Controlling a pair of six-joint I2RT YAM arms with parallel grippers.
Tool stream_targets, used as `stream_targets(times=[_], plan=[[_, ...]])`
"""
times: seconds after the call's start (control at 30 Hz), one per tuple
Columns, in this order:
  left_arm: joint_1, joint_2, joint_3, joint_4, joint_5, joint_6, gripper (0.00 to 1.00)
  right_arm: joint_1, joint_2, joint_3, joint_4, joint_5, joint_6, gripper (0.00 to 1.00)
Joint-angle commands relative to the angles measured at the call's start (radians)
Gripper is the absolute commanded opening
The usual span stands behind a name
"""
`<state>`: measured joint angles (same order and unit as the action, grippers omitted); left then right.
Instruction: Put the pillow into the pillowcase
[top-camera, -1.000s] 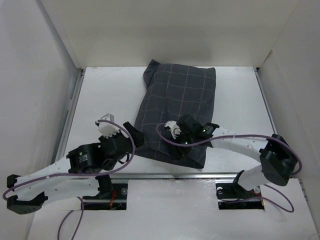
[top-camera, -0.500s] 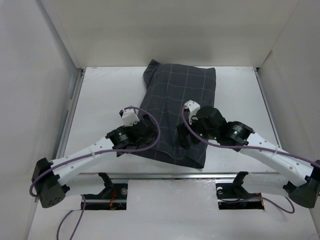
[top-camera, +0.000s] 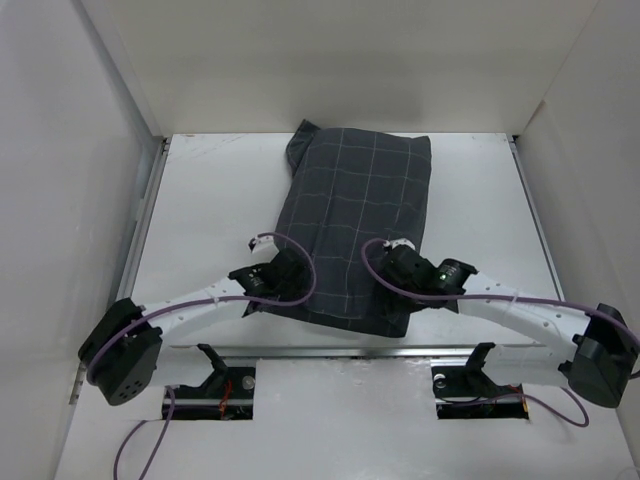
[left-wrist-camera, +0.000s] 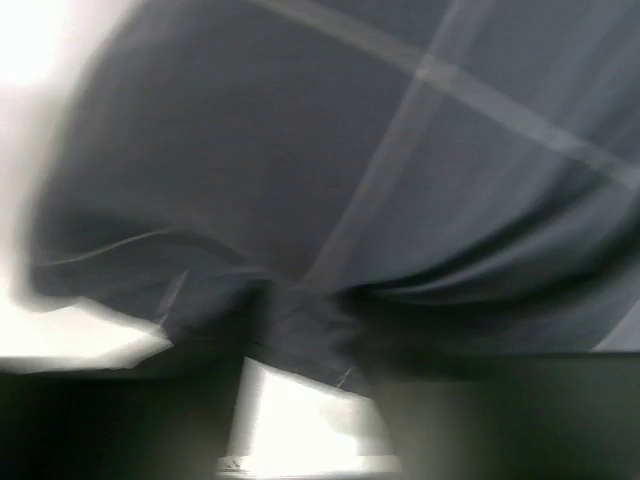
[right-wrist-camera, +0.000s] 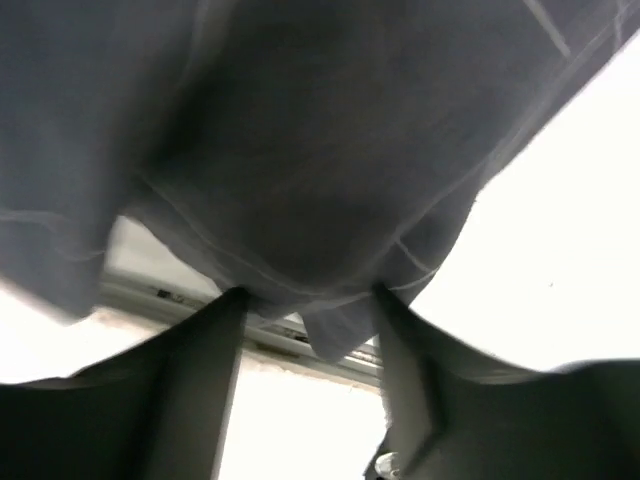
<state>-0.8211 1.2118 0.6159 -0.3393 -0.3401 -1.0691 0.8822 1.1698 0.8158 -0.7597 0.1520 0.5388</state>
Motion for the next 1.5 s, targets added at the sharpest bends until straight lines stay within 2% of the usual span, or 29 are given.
stream_targets(times=[0.0, 0.03, 0.1, 0.13, 0.17, 0.27, 0.33, 0.47, 0.53, 0.6, 0.63, 0.67, 0.73, 0.77, 0.83, 0.93, 1.03, 1.07, 1.17, 1.2, 1.23, 1.27, 1.33, 1.37, 1.43, 1.47], plan=[[0.013, 0.066, -0.006, 0.001, 0.003, 0.025, 0.16, -0.003, -0.001, -0.004, 0.039, 0.066, 0.084, 0.56], [0.026, 0.101, 0.03, -0.033, -0.023, 0.011, 0.01, -0.003, -0.001, -0.016, 0.048, 0.066, 0.096, 0.49], [0.036, 0.114, 0.051, -0.108, -0.088, 0.0, 0.0, -0.003, 0.011, -0.027, 0.036, 0.077, 0.131, 0.23], [0.048, 0.123, 0.051, -0.109, -0.088, 0.0, 0.0, -0.003, 0.024, -0.043, 0.027, 0.077, 0.163, 0.04], [0.074, 0.114, 0.051, -0.109, -0.1, 0.0, 0.0, -0.003, 0.024, -0.043, 0.008, 0.089, 0.196, 0.0], [0.178, 0.077, 0.051, -0.122, -0.122, 0.009, 0.0, -0.003, -0.031, -0.056, -0.076, 0.126, 0.257, 0.0], [0.274, 0.048, 0.051, -0.144, -0.135, 0.021, 0.0, -0.003, -0.137, -0.056, -0.066, 0.035, 0.233, 0.0], [0.391, 0.035, 0.051, -0.119, -0.135, 0.095, 0.0, -0.003, -0.257, -0.095, -0.136, -0.049, 0.253, 0.0], [0.453, 0.045, 0.074, -0.107, -0.125, 0.115, 0.0, -0.003, -0.248, -0.131, -0.136, -0.078, 0.285, 0.0], [0.49, 0.084, 0.097, -0.107, -0.114, 0.127, 0.02, -0.003, -0.21, -0.144, -0.043, -0.13, 0.257, 0.0], [0.49, 0.095, 0.132, -0.107, -0.103, 0.127, 0.08, 0.007, -0.21, -0.144, -0.006, -0.155, 0.245, 0.22], [0.5, 0.104, 0.149, -0.107, -0.103, 0.139, 0.31, 0.008, -0.21, -0.144, 0.061, -0.17, 0.215, 0.41], [0.526, 0.135, 0.191, -0.073, -0.116, 0.184, 0.48, 0.008, -0.235, -0.112, 0.101, -0.201, 0.1, 0.68], [0.542, 0.149, 0.203, -0.048, -0.129, 0.184, 0.5, 0.008, -0.249, -0.078, 0.115, -0.244, 0.054, 1.0], [0.615, 0.213, 0.231, -0.012, -0.138, 0.237, 0.5, 0.008, -0.283, -0.04, 0.135, -0.244, -0.002, 1.0], [0.692, 0.326, 0.333, 0.023, -0.149, 0.276, 0.48, 0.008, -0.283, 0.034, 0.145, -0.096, -0.016, 1.0], [0.717, 0.385, 0.479, 0.036, -0.198, 0.336, 0.46, 0.008, -0.224, 0.152, 0.134, 0.088, -0.028, 1.0], [0.735, 0.422, 0.572, -0.001, -0.21, 0.345, 0.46, 0.008, -0.17, 0.219, 0.134, 0.212, -0.002, 1.0], [0.778, 0.463, 0.734, -0.11, -0.249, 0.336, 0.51, -0.006, -0.051, 0.313, 0.122, 0.372, 0.045, 1.0], [0.806, 0.463, 0.819, -0.131, -0.258, 0.345, 0.55, -0.026, -0.018, 0.344, 0.122, 0.401, 0.071, 1.0], [0.819, 0.463, 0.861, -0.162, -0.267, 0.354, 0.74, -0.105, 0.016, 0.403, 0.122, 0.391, 0.072, 1.0], [0.835, 0.463, 0.902, -0.171, -0.276, 0.38, 0.78, -0.162, 0.051, 0.436, 0.134, 0.356, 0.072, 1.0], [0.891, 0.454, 1.044, -0.22, -0.292, 0.394, 0.97, -0.324, 0.164, 0.495, 0.163, 0.196, 0.035, 1.0], [0.91, 0.466, 1.115, -0.265, -0.292, 0.394, 1.0, -0.357, 0.201, 0.566, 0.149, 0.173, 0.035, 1.0], [0.919, 0.476, 1.275, -0.343, -0.283, 0.403, 1.0, -0.393, 0.275, 0.62, 0.149, 0.182, -0.006, 1.0], [0.897, 0.462, 1.285, -0.343, -0.269, 0.423, 1.0, -0.417, 0.286, 0.635, 0.161, 0.228, -0.016, 1.0]])
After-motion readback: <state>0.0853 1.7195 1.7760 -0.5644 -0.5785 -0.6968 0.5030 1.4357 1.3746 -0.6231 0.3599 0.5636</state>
